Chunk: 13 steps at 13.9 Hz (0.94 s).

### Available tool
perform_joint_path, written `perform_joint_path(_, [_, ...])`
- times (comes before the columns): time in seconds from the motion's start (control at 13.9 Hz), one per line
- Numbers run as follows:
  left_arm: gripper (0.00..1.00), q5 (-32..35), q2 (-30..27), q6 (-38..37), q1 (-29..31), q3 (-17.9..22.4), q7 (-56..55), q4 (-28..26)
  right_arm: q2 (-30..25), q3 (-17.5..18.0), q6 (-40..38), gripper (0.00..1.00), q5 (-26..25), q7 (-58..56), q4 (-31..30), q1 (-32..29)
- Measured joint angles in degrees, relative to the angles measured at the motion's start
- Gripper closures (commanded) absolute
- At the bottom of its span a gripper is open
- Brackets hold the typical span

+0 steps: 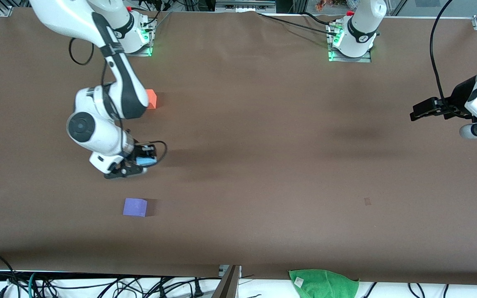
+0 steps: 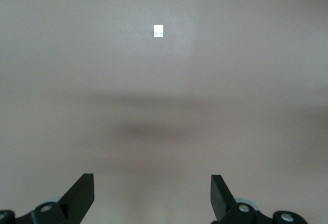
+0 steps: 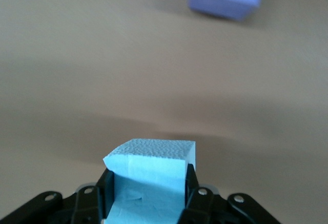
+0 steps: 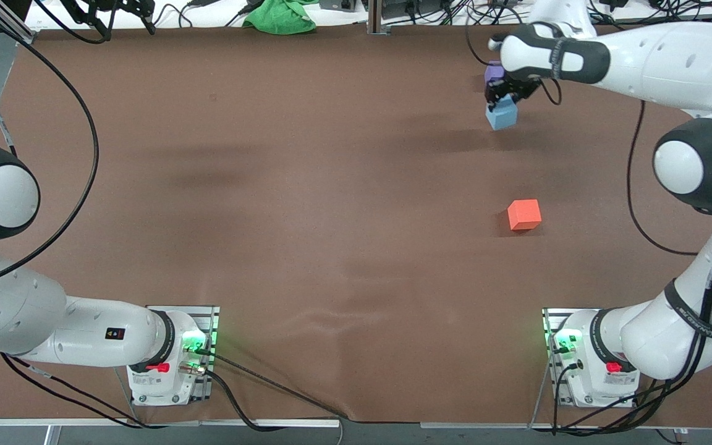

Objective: Place blue block between orange and purple blocks
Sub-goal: 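Carry the blue cube with the right gripper between orange and purple cubes, then open the right gripper and lift it off the blue cube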

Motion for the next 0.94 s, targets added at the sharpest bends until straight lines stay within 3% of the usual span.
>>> perform_joint_path(0.29, [0.00,0.0,0.0,0.0,0.0,0.0,0.0,0.0,-2.4,-1.5,7.6,0.73,2.4,-3.7,-9.7,-0.2])
perform_joint_path(0.58, [0.00,0.0,0.0,0.0,0.2,0.2,0.0,0.0,-2.4,-1.5,8.9,0.72,7.9,-3.9,-10.5,-0.2])
perform_joint_path(0.94, [0.00,0.0,0.0,0.0,0.2,0.2,0.0,0.0,-1.0,-1.5,13.0,0.71,11.2,-3.2,-11.3,-0.2])
